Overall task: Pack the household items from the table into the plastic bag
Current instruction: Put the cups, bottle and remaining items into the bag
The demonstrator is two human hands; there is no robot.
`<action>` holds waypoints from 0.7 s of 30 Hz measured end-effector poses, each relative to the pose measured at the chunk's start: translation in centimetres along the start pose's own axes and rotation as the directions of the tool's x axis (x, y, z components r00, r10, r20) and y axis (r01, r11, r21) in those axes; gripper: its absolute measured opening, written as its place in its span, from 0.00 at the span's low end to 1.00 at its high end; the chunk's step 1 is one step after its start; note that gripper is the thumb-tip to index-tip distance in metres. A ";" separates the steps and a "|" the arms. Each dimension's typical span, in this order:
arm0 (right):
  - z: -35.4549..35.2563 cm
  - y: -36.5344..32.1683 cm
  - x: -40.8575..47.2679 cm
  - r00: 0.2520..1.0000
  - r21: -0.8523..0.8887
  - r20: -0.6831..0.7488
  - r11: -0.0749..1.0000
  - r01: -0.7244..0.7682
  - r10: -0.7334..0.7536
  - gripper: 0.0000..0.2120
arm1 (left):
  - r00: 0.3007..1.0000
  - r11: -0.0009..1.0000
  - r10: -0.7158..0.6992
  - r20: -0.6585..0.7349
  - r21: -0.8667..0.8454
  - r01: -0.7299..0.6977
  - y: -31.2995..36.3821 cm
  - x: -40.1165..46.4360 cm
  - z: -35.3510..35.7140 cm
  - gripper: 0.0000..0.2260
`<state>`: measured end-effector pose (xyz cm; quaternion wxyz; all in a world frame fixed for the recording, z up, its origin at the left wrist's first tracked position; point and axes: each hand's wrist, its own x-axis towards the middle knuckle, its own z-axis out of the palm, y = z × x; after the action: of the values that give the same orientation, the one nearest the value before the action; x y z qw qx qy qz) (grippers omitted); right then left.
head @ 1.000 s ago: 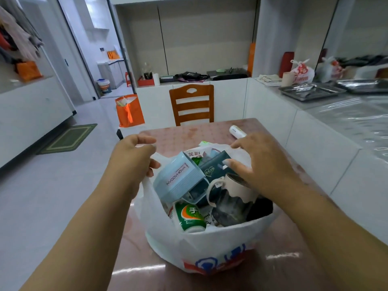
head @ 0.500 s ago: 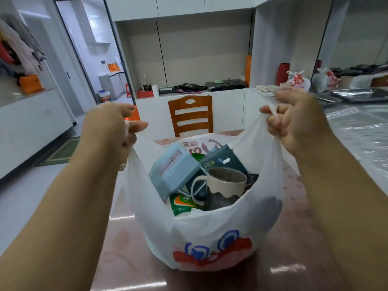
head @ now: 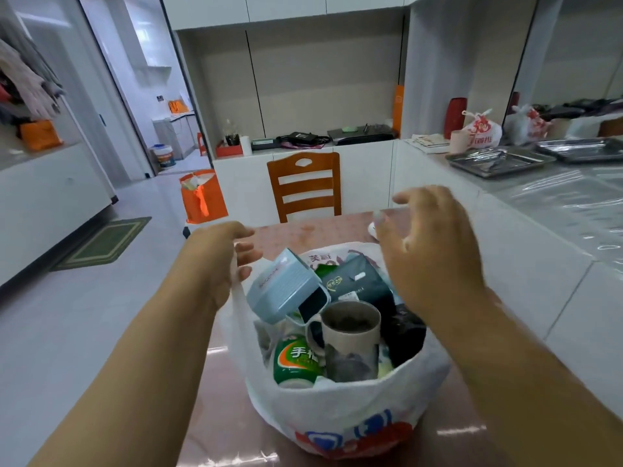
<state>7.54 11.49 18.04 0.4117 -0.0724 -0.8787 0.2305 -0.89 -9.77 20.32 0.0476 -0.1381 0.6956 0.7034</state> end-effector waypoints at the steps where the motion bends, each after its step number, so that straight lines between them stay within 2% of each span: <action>1: 0.8 -1.8 -0.9 0.984 0.170 0.157 0.984 0.053 -0.080 0.22 | 1.000 1.000 0.007 0.004 -0.024 -0.007 0.0 0.1 -0.1 0.08; 2: 2.2 -3.2 -1.8 0.908 0.299 0.385 0.953 0.048 -0.167 0.24 | 1.000 0.998 0.014 0.005 -0.060 -0.014 -0.1 0.1 -0.1 0.09; 3: 4.2 -4.1 -2.6 0.752 0.306 0.613 0.950 0.058 -0.243 0.26 | 1.000 0.994 0.018 -0.003 -0.105 -0.018 -0.1 0.1 -0.1 0.10; 4: 6.2 -4.5 -3.1 0.604 0.255 0.743 0.956 0.141 -0.288 0.29 | 1.000 0.988 0.015 -0.015 -0.155 -0.017 -0.1 0.0 0.0 0.11; 5: 7.9 -4.7 -3.4 0.507 0.202 0.806 0.947 0.249 -0.306 0.31 | 1.000 0.978 0.009 -0.025 -0.208 -0.014 -0.1 -0.1 0.0 0.12; 6: 9.3 -4.8 -3.5 0.462 0.166 0.832 0.932 0.321 -0.307 0.34 | 1.000 0.966 0.005 -0.031 -0.260 -0.013 -0.1 -0.2 0.0 0.12; 8: 11.2 -4.7 -3.1 0.436 0.112 0.859 0.929 0.354 -0.270 0.38 | 0.999 0.946 0.017 -0.034 -0.324 -0.028 -0.2 -0.3 0.0 0.11; 12: 12.5 -5.8 -0.4 0.367 0.046 0.919 0.966 0.253 -0.140 0.35 | 0.998 0.945 0.060 -0.037 -0.319 -0.069 -0.2 -0.6 -0.4 0.11; 15: 12.6 -5.4 -0.1 0.409 0.073 0.907 0.994 0.085 -0.102 0.39 | 0.996 0.929 0.073 -0.044 -0.361 -0.084 0.1 -0.4 -1.1 0.11; 17: 13.1 -4.7 -0.5 0.384 0.117 0.914 0.991 0.063 -0.132 0.33 | 0.996 0.920 0.082 -0.033 -0.383 -0.088 -0.2 -0.4 -1.5 0.10; 18: 13.8 -4.2 -0.3 0.361 0.132 0.920 0.988 0.083 -0.153 0.29 | 0.996 0.919 0.084 -0.020 -0.385 -0.085 -0.4 -0.5 -1.4 0.09; 19: 14.5 -3.8 0.4 0.327 0.147 0.931 0.987 0.072 -0.162 0.30 | 0.996 0.920 0.090 -0.005 -0.383 -0.085 -0.6 -0.5 -1.2 0.08; 21: 15.4 -3.7 1.7 0.268 0.128 0.958 0.987 -0.097 -0.098 0.32 | 0.995 0.920 0.101 0.012 -0.381 -0.089 -0.9 -0.6 -0.9 0.07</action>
<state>-5.00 3.44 12.44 -0.1995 0.1156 -0.9266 0.2971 0.06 -10.56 19.67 -0.0033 -0.1000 0.5512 0.8283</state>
